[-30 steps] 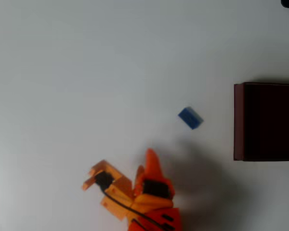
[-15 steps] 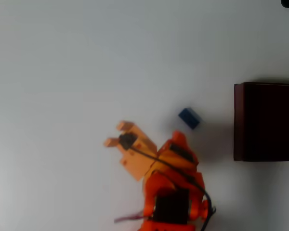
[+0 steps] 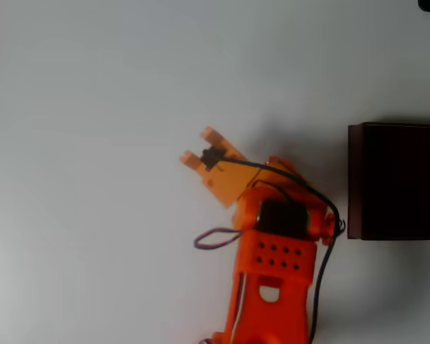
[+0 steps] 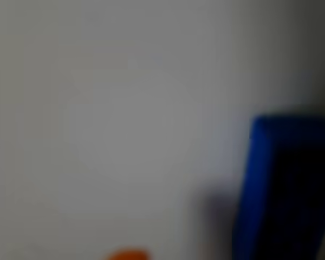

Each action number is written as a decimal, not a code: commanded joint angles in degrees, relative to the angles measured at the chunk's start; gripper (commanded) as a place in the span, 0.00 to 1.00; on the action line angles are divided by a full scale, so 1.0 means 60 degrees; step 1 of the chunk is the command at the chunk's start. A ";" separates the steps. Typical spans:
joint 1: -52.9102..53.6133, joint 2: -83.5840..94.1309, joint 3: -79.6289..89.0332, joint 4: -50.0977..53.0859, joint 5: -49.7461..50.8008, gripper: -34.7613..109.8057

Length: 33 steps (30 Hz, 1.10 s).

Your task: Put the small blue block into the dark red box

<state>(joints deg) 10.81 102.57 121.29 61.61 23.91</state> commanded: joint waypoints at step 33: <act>0.1509 -0.3149 -0.2271 0.0264 -0.0688 0.24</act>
<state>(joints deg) 18.19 83.23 108.37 61.70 19.25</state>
